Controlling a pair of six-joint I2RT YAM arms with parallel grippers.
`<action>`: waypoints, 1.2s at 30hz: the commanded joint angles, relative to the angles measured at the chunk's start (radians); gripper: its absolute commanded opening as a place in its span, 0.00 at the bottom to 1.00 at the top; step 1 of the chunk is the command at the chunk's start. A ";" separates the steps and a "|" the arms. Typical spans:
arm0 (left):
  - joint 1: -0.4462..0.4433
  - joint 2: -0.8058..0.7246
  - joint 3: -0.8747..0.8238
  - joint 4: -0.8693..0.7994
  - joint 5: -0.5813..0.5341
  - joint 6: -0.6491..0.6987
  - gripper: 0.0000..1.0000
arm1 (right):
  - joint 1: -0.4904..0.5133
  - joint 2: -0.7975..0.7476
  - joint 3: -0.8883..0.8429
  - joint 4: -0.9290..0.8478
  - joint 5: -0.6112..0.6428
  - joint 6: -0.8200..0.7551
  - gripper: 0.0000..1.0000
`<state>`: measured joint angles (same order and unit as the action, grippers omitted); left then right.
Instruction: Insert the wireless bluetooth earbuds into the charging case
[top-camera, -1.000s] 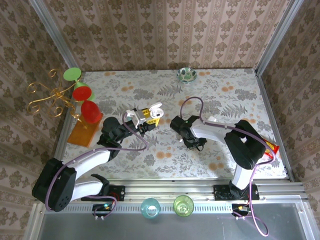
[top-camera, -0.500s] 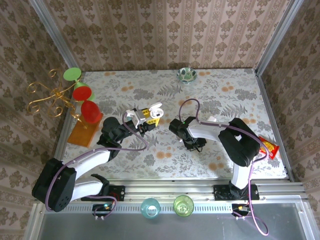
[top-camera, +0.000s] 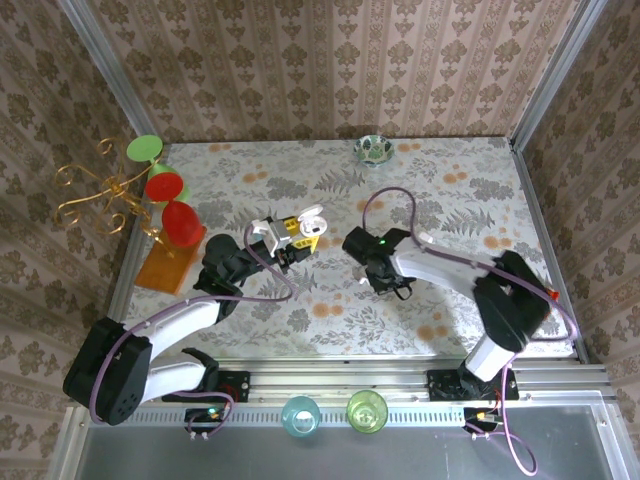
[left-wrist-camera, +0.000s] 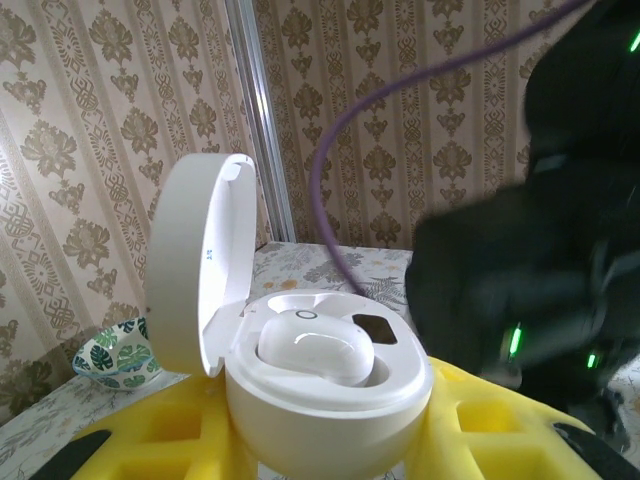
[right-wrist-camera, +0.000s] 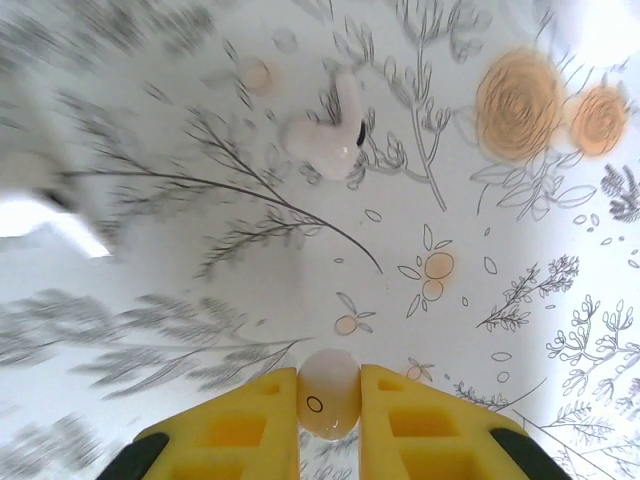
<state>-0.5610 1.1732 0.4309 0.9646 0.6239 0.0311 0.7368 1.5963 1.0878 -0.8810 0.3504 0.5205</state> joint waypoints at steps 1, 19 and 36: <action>0.009 -0.008 -0.003 0.002 0.013 0.013 0.21 | -0.014 -0.133 0.000 0.040 -0.132 -0.025 0.20; 0.007 0.022 0.019 0.012 0.165 -0.011 0.21 | -0.080 -0.404 0.087 0.497 -0.874 -0.025 0.20; 0.003 0.008 0.016 0.006 0.237 -0.024 0.21 | -0.121 -0.324 0.104 0.536 -0.888 -0.030 0.20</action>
<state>-0.5602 1.1919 0.4313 0.9646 0.8227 0.0212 0.6235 1.2751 1.1885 -0.3828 -0.5098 0.4931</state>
